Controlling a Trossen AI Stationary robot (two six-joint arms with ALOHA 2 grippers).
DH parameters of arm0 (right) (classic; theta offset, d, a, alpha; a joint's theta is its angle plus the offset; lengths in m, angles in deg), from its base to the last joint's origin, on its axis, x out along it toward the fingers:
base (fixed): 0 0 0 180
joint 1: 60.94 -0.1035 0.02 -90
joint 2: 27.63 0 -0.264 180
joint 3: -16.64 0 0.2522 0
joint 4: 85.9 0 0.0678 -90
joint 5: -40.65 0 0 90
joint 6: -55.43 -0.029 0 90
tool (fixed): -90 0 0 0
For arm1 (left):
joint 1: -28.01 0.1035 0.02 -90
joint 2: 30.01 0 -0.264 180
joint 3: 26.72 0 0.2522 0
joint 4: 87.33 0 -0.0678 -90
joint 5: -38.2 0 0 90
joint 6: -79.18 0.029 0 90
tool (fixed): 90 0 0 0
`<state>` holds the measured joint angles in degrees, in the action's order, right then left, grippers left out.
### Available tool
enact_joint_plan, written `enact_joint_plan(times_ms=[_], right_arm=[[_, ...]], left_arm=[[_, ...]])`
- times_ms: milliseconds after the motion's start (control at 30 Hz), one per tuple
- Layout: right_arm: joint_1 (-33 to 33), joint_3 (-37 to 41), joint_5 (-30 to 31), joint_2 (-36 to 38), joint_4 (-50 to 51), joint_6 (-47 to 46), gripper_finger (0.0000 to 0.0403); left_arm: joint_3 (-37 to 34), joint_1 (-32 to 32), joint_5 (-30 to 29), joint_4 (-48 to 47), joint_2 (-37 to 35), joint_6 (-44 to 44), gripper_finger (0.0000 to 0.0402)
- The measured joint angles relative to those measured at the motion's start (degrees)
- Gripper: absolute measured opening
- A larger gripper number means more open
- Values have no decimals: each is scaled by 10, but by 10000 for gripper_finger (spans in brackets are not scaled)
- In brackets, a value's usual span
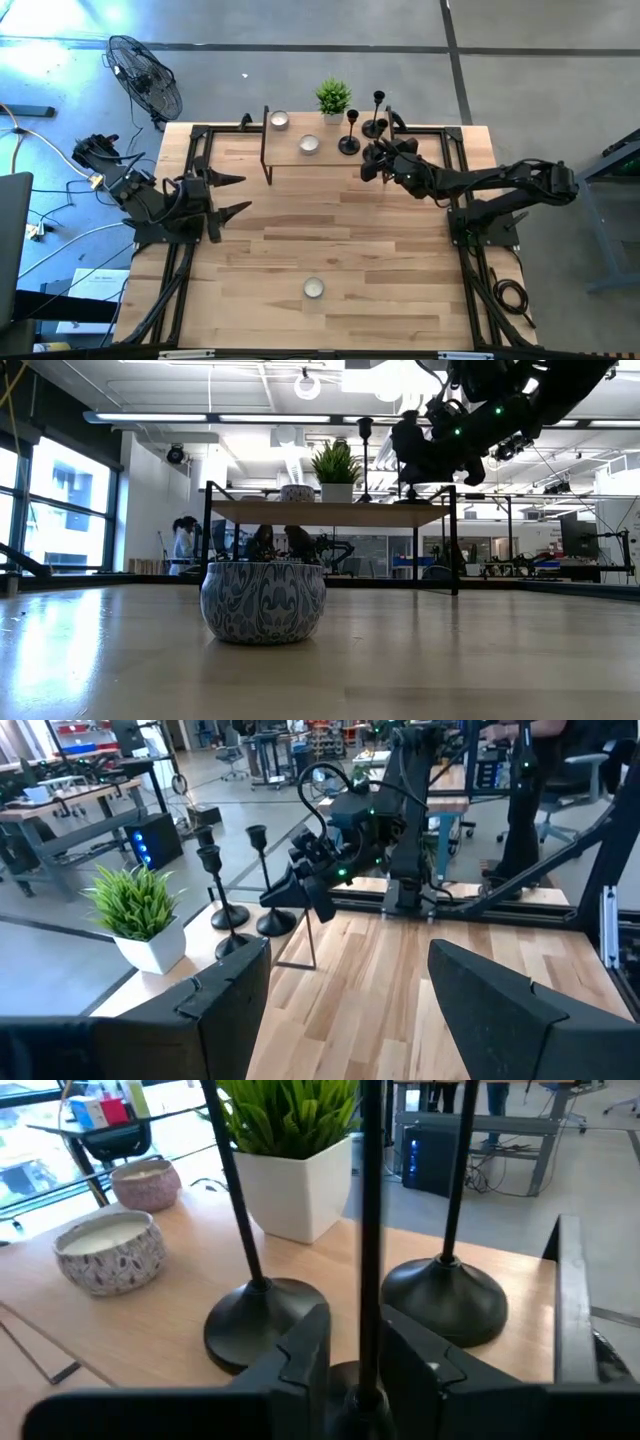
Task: Pick & Place candle stick holders
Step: Put the black left candle holder on the shelf, then put the light blue scented candle on the shelf
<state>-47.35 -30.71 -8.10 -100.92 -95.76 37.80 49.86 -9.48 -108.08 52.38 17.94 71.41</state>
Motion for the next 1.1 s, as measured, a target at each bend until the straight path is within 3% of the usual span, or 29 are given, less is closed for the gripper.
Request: enact_joint_plan(times_ms=[400,633,933,1100], right_arm=[[-1,0,-55,30,-13,30,155],[-1,0,-48,80,-10,60,194],[-12,0,-58,152,63,49,207],[-45,-1,-26,191,130,47,207]], left_arm=[[0,0,2,14,0,-33,266],[0,0,1,13,2,-83,266],[0,0,5,11,3,-187,266],[0,0,51,10,16,-199,266]])
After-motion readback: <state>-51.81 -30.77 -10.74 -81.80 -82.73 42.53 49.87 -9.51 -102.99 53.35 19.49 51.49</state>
